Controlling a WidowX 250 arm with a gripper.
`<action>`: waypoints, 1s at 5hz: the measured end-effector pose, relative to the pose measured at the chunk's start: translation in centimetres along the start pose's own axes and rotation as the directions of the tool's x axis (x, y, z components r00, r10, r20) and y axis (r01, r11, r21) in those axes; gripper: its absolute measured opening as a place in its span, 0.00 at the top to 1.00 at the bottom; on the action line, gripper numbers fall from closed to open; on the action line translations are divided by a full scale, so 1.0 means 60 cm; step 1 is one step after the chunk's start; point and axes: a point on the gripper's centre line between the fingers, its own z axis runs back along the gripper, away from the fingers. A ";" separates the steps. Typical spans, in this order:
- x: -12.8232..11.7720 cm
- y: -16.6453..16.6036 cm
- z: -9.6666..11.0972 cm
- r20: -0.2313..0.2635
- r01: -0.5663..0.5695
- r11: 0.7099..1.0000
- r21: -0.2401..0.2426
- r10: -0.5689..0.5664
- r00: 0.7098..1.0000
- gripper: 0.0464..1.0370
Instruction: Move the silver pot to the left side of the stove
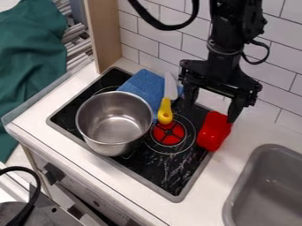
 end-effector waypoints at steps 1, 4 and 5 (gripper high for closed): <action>-0.011 0.003 -0.014 -0.034 0.004 1.000 0.010 -0.004 0.999 0.03; -0.033 0.121 -0.032 -0.050 -0.074 0.997 0.002 0.074 0.996 0.03; -0.035 0.146 -0.058 -0.079 -0.048 0.999 0.006 0.049 0.996 0.03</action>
